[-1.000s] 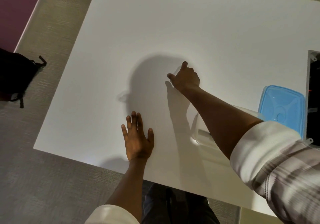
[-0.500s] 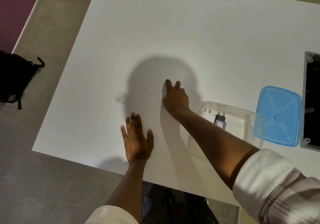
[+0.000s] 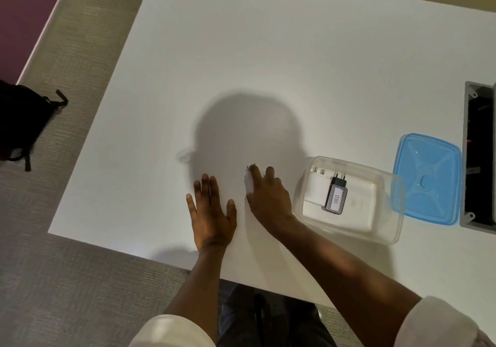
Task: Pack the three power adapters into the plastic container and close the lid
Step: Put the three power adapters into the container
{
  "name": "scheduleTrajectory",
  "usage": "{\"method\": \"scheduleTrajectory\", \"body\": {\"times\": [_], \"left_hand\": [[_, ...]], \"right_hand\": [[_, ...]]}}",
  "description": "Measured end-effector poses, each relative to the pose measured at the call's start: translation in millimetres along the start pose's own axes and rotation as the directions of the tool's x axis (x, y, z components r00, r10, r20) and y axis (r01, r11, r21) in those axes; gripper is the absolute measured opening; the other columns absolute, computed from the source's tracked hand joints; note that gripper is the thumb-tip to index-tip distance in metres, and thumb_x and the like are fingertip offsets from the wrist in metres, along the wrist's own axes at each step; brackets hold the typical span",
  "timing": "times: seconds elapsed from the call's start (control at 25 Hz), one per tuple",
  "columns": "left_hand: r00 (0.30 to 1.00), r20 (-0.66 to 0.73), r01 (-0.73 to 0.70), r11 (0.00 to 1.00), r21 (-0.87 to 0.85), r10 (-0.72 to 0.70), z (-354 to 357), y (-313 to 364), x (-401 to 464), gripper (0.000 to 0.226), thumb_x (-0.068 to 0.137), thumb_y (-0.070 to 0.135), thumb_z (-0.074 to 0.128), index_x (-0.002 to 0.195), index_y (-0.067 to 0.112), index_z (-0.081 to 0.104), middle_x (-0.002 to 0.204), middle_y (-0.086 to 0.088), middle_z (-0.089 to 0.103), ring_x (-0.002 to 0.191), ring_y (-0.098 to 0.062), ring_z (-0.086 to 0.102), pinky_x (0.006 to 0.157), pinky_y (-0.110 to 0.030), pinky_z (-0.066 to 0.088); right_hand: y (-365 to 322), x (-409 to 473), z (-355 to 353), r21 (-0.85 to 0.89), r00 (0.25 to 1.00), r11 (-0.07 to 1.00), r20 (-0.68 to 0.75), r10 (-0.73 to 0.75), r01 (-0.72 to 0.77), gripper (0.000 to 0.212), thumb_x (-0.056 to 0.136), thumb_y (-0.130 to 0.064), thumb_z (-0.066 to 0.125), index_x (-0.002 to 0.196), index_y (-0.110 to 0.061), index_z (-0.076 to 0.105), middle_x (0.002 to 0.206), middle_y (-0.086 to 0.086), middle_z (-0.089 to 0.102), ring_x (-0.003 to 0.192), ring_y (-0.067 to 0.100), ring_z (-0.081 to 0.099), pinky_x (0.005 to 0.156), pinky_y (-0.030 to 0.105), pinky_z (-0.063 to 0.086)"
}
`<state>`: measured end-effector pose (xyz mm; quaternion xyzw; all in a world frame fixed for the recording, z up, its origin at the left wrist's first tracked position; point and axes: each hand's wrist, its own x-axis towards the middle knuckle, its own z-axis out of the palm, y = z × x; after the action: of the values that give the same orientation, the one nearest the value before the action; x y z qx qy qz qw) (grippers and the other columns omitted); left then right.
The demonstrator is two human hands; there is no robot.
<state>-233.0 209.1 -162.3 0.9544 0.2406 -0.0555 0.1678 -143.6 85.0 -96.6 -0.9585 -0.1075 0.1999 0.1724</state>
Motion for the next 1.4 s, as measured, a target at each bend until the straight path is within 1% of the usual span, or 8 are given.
{"method": "scheduleTrajectory", "body": {"times": [0.12,0.28,0.48,0.64,0.8,0.96,1.2,1.4], "left_hand": [[1.0,0.002,0.007,1.0,-0.008,-0.007,0.0,0.0,0.4,0.074,0.096,0.059,0.018,0.159,0.025,0.001,0.168,0.004,0.004,0.156,-0.02,0.002,0.125,-0.046,0.004],[1.0,-0.004,-0.003,1.0,0.01,0.003,0.9,-0.5,-1.2,0.074,0.097,0.058,0.019,0.159,0.023,0.003,0.168,0.003,0.005,0.156,-0.021,0.002,0.126,-0.048,0.007],[1.0,-0.011,-0.011,1.0,0.02,0.011,0.9,-1.4,-0.6,0.073,0.098,0.053,0.027,0.159,0.022,0.004,0.168,0.001,0.006,0.156,-0.022,0.004,0.125,-0.048,0.008],[1.0,-0.008,-0.03,0.999,0.019,0.031,0.0,-0.8,-1.2,0.072,0.098,0.05,0.026,0.159,0.018,0.006,0.168,-0.002,0.01,0.155,-0.023,0.006,0.126,-0.049,0.009],[1.0,-0.001,-0.025,0.999,0.023,0.025,-0.3,-1.4,-1.1,0.072,0.098,0.05,0.025,0.159,0.018,0.006,0.168,-0.003,0.01,0.155,-0.023,0.006,0.126,-0.049,0.009],[1.0,-0.002,-0.024,0.999,0.023,0.024,0.8,-2.9,-1.0,0.073,0.097,0.051,0.025,0.159,0.021,0.001,0.168,-0.001,0.008,0.155,-0.021,0.003,0.126,-0.048,0.008],[1.0,0.006,-0.013,0.999,0.034,0.013,1.6,-3.6,-1.4,0.074,0.097,0.054,0.022,0.158,0.025,-0.007,0.168,0.001,0.005,0.155,-0.018,-0.003,0.126,-0.047,0.006],[1.0,0.013,-0.02,0.999,0.043,0.019,1.3,-2.3,-1.1,0.073,0.097,0.054,0.021,0.158,0.022,-0.003,0.168,-0.001,0.007,0.156,-0.02,0.001,0.126,-0.047,0.005]], "right_hand": [[5.1,-12.3,1.6,0.049,1.0,0.999,0.002,0.017,-0.017,0.063,0.086,-0.034,0.067,0.139,-0.026,0.035,0.131,0.013,0.048,0.102,0.031,0.064,0.083,0.037,0.057],[-0.2,-24.3,-8.6,0.156,0.999,0.987,-0.035,0.034,-0.028,0.063,0.083,-0.04,0.069,0.136,-0.027,0.036,0.123,0.011,0.055,0.097,0.03,0.066,0.081,0.036,0.057],[10.6,-42.5,-48.5,0.333,0.98,0.942,-0.198,0.025,0.043,0.065,0.079,-0.048,0.069,0.135,-0.031,0.039,0.116,0.006,0.06,0.091,0.022,0.064,0.071,0.027,0.051],[44.0,-55.1,-85.3,0.4,0.958,0.916,-0.25,0.139,-0.029,0.065,0.075,-0.048,0.07,0.133,-0.038,0.042,0.114,-0.001,0.063,0.082,0.018,0.065,0.079,0.031,0.054],[90.3,-67.6,-103.0,0.398,0.925,0.913,-0.309,0.222,-0.086,0.064,0.076,-0.048,0.072,0.133,-0.034,0.045,0.097,-0.003,0.063,0.075,0.019,0.065,0.076,0.038,0.056],[134.2,-75.0,-101.8,0.368,0.878,0.907,-0.342,0.335,-0.203,0.067,0.077,-0.043,0.076,0.135,-0.028,0.047,0.109,0.002,0.063,0.078,0.024,0.063,0.077,0.037,0.054],[165.7,-77.2,-81.6,0.289,0.876,0.92,-0.326,0.355,-0.265,0.068,0.077,-0.04,0.078,0.135,-0.021,0.048,0.111,0.01,0.066,0.099,0.029,0.061,0.08,0.037,0.05],[176.1,-69.6,-70.7,0.279,0.882,0.903,-0.252,0.398,-0.328,0.067,0.074,-0.035,0.081,0.132,-0.017,0.05,0.103,0.016,0.067,0.092,0.034,0.062,0.073,0.037,0.05]]}}
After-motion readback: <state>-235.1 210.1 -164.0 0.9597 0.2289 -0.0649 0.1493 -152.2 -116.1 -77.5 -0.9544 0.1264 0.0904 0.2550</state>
